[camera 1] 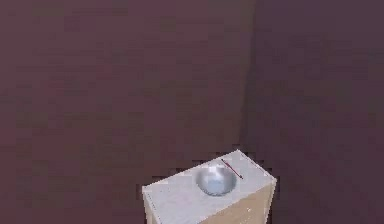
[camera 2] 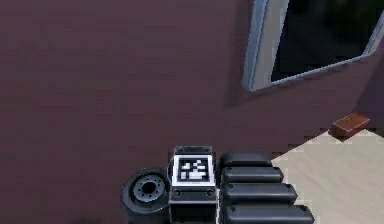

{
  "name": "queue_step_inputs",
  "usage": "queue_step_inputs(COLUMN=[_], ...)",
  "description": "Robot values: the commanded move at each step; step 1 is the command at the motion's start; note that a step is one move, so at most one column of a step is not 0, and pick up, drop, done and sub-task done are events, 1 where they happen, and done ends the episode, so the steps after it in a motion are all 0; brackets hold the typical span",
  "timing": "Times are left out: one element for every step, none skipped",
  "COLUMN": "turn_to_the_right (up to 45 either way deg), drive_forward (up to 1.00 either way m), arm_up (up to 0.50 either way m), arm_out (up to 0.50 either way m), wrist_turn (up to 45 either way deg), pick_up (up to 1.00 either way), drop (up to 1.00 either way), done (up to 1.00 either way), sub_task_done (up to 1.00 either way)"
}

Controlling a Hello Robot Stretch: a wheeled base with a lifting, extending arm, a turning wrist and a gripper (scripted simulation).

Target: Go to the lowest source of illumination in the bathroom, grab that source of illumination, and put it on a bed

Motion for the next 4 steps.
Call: queue_step_inputs(turn_to_the_right=[-45.0, -6.0, 0.0, 24.0], drive_forward=[0.0, 0.0, 0.25, 0.0], arm_up=[0.0, 0.0, 0.0, 0.0], arm_out=[0.0, 0.0, 0.0, 0.0], wrist_turn=[0.0, 0.0, 0.0, 0.0], pick_up=[0.0, 0.0, 0.0, 0.0], drop=[0.0, 0.0, 0.0, 0.0], done=[0.0, 0.0, 0.0, 0.0], sub_task_done=[0.0, 0.0, 0.0, 0.0])
